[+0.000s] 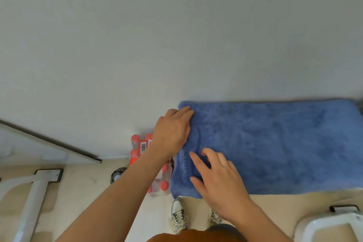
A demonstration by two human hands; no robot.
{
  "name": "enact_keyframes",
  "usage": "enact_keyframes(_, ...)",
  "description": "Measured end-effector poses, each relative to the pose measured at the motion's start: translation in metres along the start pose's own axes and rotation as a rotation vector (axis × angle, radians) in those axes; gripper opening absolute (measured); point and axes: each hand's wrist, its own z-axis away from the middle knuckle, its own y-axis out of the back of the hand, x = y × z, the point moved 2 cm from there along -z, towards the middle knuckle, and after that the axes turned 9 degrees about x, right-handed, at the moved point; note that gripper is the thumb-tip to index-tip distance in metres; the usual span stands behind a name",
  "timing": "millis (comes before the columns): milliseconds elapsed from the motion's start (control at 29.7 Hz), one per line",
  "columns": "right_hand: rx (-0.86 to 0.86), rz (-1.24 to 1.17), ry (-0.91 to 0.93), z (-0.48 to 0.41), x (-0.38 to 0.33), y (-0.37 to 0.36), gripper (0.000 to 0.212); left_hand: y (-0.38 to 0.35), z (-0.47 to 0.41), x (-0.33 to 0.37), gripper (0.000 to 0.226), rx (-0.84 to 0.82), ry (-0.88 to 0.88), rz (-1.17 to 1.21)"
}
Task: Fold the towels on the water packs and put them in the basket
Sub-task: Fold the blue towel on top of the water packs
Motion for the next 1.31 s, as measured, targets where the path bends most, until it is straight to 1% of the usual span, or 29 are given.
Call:
enact_keyframes(67, -0.031, 0.064, -0.013, 0.007, -0.005, -0.004, 0.067, -0.009, -0.006, -0.005, 0.047, -0.032, -0.08, -0.152)
enact_keyframes(168, -0.01, 0.105, -0.035, 0.014, -0.013, -0.009, 0.074, -0.016, -0.009, -0.011, 0.046, 0.014, -0.14, -0.221)
enact_keyframes(202, -0.001, 0.112, -0.042, 0.015, -0.016, -0.012, 0.076, -0.016, -0.011, -0.012, 0.046, 0.018, -0.145, -0.226)
enact_keyframes(269, 0.024, 0.115, -0.067, 0.017, -0.02, -0.019, 0.078, -0.017, -0.018, -0.012, 0.047, -0.04, -0.127, -0.194)
enact_keyframes(337, 0.078, 0.097, -0.095, 0.018, -0.023, -0.021, 0.073, -0.016, -0.022, -0.012, 0.048, -0.093, -0.092, -0.078)
enact_keyframes(370, 0.107, 0.086, -0.098, 0.018, -0.024, -0.021, 0.068, -0.015, -0.021, -0.014, 0.046, -0.084, -0.04, 0.026)
enact_keyframes(404, 0.136, 0.078, -0.09, 0.019, -0.025, -0.021, 0.065, -0.013, -0.018, -0.017, 0.042, -0.037, 0.066, 0.138)
enact_keyframes(471, 0.177, 0.06, -0.066, 0.021, -0.025, -0.02, 0.061, -0.008, -0.008, -0.025, 0.033, 0.063, 0.402, 0.304)
enact_keyframes(505, 0.186, 0.05, -0.057, 0.021, -0.026, -0.02, 0.059, -0.006, -0.004, -0.028, 0.033, 0.042, 0.565, 0.355)
enact_keyframes(538, 0.192, 0.044, -0.051, 0.021, -0.026, -0.021, 0.057, -0.006, 0.0, -0.027, 0.034, -0.015, 0.675, 0.407)
enact_keyframes(572, 0.195, 0.04, -0.047, 0.021, -0.027, -0.021, 0.056, -0.007, 0.002, -0.025, 0.034, -0.069, 0.743, 0.483)
enact_keyframes(606, 0.191, 0.035, -0.046, 0.021, -0.027, -0.021, 0.055, -0.008, 0.002, -0.021, 0.033, -0.087, 0.798, 0.579)
enact_keyframes(673, 0.185, 0.012, -0.041, 0.021, -0.028, -0.019, 0.053, -0.006, -0.002, -0.015, 0.031, -0.055, 0.891, 0.732)
enact_keyframes(774, 0.174, -0.051, -0.028, 0.018, -0.032, -0.015, 0.052, 0.0, -0.008, -0.011, 0.035, -0.018, 0.973, 0.87)
enact_keyframes(875, 0.163, -0.149, -0.084, 0.01, -0.034, -0.008, 0.051, 0.012, -0.016, -0.011, 0.036, -0.006, 0.98, 0.968)
enact_keyframes(976, 0.123, -0.303, -0.174, -0.004, -0.036, 0.003, 0.056, 0.029, -0.025, -0.002, 0.036, -0.043, 0.924, 1.018)
enact_keyframes(1043, 0.099, -0.472, -0.308, -0.016, -0.038, 0.013, 0.054, 0.04, -0.031, 0.01, 0.037, -0.083, 0.866, 1.047)
enact_keyframes(1144, 0.189, -0.74, -0.567, -0.037, -0.038, 0.028, 0.041, 0.051, -0.039, 0.031, 0.035, -0.143, 0.734, 1.035)
enact_keyframes(1212, 0.261, -0.773, -0.667, -0.049, -0.034, 0.033, 0.039, 0.058, -0.044, 0.045, 0.027, -0.172, 0.658, 1.005)
enact_keyframes(1313, 0.326, -0.711, -0.727, -0.06, -0.02, 0.038, 0.03, 0.065, -0.051, 0.059, 0.019, -0.218, 0.586, 0.963)
